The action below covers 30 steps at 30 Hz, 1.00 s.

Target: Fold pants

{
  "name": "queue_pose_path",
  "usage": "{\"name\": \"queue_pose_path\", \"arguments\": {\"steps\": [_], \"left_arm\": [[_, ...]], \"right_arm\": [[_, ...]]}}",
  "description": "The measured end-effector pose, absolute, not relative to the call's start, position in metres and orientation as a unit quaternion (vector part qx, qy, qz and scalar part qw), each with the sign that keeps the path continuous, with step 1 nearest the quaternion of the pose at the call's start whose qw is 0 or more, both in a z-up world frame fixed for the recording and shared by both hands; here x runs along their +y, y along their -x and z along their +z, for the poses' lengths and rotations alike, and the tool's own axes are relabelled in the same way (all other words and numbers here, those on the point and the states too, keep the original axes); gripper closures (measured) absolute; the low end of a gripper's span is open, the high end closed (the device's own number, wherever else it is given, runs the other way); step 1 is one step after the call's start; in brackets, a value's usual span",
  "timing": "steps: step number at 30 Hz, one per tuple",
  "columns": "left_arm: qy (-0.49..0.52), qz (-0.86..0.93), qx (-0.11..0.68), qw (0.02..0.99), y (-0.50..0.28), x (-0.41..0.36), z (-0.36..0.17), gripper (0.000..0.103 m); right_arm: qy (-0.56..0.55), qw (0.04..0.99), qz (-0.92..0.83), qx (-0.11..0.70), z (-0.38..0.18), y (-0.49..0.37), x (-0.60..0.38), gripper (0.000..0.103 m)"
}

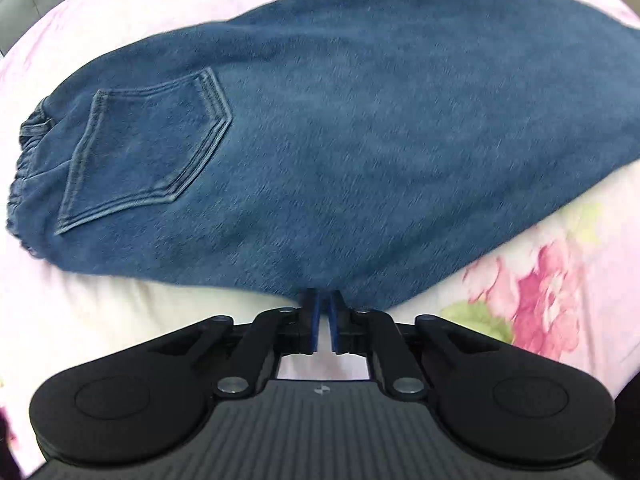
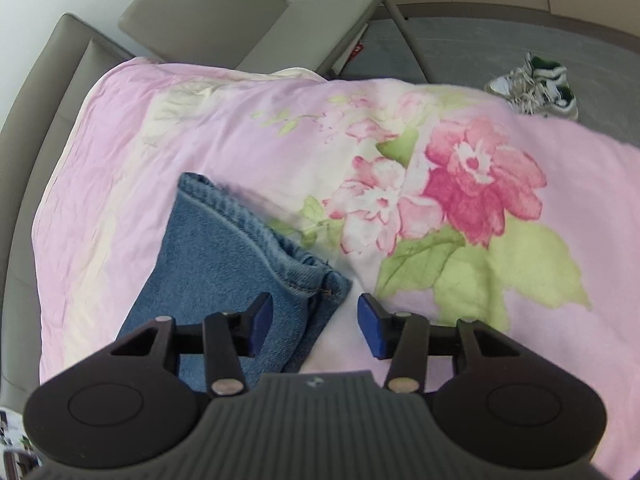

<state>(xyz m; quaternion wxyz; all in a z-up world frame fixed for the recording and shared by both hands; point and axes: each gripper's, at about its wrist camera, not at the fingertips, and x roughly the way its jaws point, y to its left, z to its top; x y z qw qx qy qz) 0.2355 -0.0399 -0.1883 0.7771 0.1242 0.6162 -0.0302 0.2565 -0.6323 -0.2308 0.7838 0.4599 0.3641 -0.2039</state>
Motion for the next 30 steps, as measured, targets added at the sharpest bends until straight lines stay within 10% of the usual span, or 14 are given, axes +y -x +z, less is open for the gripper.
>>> {"name": "queue_pose_path", "arguments": {"steps": [15, 30], "left_arm": [[-0.101, -0.17, 0.512, 0.836, -0.253, -0.133, -0.109, 0.092], [-0.036, -0.292, 0.514, 0.806, -0.314, -0.307, -0.184, 0.094]], "right_arm": [[-0.429, 0.822, -0.167, 0.335, -0.226, -0.261, -0.627, 0.087], [-0.402, 0.85, -0.1, 0.324, -0.167, -0.263, -0.625, 0.09]]}}
